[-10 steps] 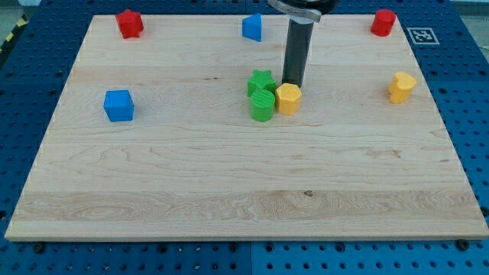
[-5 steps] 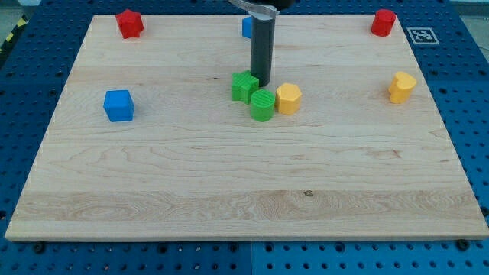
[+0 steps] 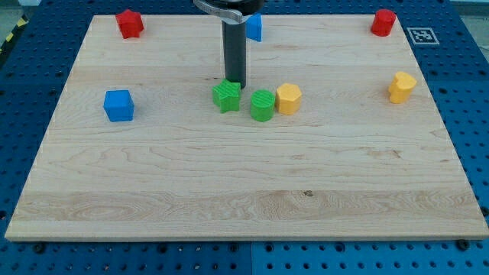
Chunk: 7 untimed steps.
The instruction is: Move the green star diagonally bottom left to the green circle
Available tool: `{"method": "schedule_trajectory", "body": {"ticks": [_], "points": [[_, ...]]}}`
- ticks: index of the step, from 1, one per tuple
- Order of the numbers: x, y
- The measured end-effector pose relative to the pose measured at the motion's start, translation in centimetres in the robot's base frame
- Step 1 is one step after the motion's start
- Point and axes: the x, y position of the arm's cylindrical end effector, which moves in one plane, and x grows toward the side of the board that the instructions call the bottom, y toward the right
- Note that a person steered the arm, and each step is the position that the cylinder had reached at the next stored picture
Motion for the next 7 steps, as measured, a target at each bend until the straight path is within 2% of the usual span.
{"method": "schedule_trajectory", "body": {"ticks": [3, 7], "points": [[1.9, -1.8], [6.8, -0.3]]}}
